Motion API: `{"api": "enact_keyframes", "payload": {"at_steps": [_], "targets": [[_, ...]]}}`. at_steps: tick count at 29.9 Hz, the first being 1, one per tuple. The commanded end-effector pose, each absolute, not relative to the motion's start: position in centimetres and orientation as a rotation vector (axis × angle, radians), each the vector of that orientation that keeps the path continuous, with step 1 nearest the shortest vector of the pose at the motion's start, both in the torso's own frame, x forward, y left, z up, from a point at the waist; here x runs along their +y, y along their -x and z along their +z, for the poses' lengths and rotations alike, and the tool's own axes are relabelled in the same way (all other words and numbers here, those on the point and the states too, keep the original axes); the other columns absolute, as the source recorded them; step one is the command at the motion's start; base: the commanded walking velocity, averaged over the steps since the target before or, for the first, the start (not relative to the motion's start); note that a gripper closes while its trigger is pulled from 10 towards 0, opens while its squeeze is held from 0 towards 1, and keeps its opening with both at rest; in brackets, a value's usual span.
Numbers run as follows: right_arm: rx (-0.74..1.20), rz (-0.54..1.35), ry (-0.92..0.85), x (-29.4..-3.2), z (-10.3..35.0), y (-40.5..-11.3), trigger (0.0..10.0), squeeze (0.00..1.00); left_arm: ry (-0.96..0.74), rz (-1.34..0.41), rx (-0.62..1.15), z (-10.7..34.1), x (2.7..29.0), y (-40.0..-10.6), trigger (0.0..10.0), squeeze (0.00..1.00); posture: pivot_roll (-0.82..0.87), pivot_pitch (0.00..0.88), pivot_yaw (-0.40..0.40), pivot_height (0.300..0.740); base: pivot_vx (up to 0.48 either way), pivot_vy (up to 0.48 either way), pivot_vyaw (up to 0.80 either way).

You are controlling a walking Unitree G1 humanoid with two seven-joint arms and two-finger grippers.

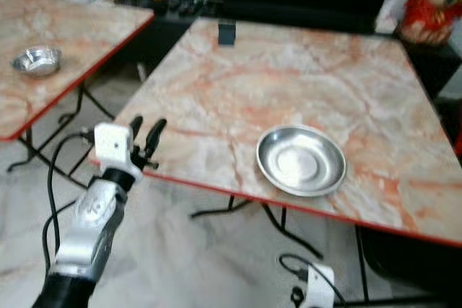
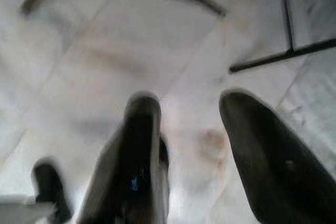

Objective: Setting the table

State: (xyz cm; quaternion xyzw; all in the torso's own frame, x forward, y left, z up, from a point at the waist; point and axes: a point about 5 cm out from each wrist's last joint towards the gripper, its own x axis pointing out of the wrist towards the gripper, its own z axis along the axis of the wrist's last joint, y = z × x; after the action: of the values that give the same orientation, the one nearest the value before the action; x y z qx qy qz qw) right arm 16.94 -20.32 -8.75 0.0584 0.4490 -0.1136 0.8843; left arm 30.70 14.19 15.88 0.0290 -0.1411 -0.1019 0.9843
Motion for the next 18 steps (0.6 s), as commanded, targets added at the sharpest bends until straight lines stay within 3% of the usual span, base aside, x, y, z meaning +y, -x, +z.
{"api": "enact_keyframes", "payload": {"at_steps": [1, 18], "targets": [[0.934, -0.226, -0.134, -19.74, -8.80, -17.04, 10.0, 0.00, -0.061, -0.193, -0.283, 15.93, 14.59, -30.82, 10.0, 0.00, 0.05, 0.000, -0.041, 0.740, 0.000, 0.341, 0.00], [0.928, -0.228, -0.134, -19.77, -8.78, -17.06, 10.0, 0.00, -0.061, -0.191, -0.281, 15.90, 14.62, -30.84, 10.0, 0.00, 0.05, 0.000, -0.046, 0.740, 0.000, 0.347, 0.00]]}}
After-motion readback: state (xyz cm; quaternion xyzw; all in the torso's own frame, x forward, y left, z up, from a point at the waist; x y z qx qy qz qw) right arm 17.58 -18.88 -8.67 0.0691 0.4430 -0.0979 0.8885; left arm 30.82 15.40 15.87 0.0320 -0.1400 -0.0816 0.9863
